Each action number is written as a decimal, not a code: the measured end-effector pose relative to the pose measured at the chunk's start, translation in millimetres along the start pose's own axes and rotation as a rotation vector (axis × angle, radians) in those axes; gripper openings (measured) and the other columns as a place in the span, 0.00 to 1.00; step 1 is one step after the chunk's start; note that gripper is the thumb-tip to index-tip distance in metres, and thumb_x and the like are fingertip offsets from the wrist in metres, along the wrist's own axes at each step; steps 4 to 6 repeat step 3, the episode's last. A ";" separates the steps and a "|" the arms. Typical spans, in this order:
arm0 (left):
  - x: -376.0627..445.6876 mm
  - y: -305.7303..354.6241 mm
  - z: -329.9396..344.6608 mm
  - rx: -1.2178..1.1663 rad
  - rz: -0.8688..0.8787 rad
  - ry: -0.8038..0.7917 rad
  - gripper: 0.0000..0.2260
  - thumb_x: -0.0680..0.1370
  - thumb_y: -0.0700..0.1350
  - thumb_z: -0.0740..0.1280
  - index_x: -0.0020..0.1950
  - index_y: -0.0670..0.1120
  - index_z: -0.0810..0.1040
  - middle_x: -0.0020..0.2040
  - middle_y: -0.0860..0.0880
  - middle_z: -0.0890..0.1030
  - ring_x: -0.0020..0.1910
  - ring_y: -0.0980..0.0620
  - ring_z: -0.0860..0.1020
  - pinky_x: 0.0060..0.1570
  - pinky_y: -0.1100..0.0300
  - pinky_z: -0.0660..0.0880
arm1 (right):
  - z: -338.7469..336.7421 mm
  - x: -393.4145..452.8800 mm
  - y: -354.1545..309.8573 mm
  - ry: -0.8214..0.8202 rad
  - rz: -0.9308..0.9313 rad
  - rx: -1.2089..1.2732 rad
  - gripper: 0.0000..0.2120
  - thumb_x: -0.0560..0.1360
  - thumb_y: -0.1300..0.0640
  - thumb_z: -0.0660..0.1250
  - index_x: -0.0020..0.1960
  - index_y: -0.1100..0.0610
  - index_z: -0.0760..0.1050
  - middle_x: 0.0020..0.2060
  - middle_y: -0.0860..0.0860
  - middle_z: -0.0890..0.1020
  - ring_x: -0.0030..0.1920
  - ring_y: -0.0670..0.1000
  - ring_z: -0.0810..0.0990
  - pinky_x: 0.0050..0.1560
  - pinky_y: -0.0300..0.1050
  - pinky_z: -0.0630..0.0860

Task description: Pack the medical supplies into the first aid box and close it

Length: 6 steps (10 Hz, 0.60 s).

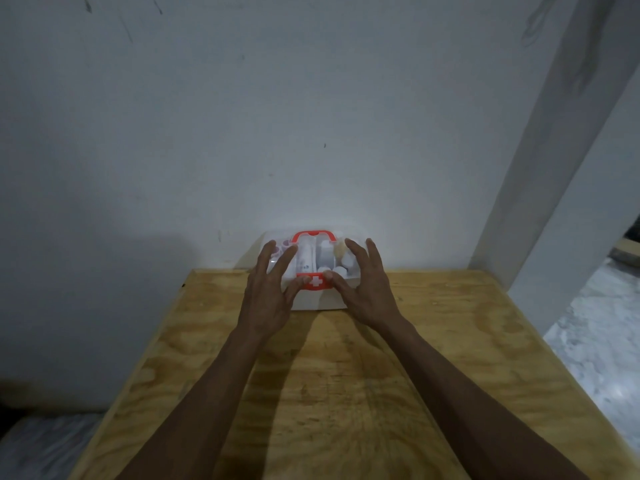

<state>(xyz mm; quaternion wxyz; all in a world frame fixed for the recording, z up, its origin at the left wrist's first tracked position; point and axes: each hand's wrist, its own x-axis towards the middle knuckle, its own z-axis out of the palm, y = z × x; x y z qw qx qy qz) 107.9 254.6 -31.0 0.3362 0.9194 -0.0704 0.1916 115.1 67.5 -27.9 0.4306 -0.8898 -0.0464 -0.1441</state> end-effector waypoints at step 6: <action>-28.6 16.8 -10.3 0.015 0.018 0.096 0.31 0.76 0.64 0.58 0.77 0.54 0.60 0.79 0.47 0.58 0.78 0.46 0.57 0.74 0.39 0.60 | -17.5 -26.1 5.0 0.070 -0.003 -0.042 0.34 0.74 0.35 0.64 0.75 0.44 0.59 0.78 0.50 0.59 0.75 0.54 0.62 0.71 0.57 0.66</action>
